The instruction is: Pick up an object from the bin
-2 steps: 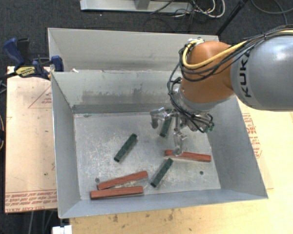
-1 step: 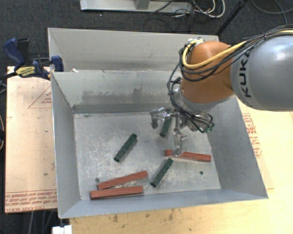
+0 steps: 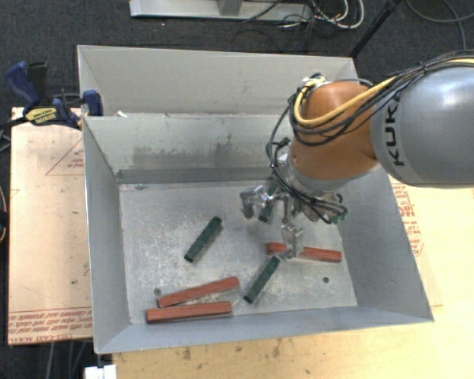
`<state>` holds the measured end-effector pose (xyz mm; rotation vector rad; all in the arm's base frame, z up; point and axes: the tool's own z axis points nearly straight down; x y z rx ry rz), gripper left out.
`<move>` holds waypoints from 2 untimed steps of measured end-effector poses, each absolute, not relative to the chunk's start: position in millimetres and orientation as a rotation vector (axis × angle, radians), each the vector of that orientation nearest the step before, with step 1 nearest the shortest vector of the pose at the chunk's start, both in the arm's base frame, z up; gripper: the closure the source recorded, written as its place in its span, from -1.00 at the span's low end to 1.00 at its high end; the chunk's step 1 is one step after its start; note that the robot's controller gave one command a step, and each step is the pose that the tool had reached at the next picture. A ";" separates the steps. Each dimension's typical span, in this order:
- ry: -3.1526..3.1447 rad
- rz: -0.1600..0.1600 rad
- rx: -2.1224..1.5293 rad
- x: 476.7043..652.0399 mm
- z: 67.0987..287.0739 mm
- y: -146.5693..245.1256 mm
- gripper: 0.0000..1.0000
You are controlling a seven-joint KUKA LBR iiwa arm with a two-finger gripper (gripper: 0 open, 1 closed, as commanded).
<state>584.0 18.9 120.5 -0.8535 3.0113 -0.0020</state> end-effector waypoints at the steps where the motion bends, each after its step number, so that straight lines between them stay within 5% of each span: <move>1: 2.904 0.002 -1.194 564.0 70.1 -24.2 1.00; 2: 2.904 0.003 -1.194 563.9 70.0 -23.9 -1.00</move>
Offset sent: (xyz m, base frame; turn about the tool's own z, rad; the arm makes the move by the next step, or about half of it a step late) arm 0.0000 0.0000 0.0000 0.0000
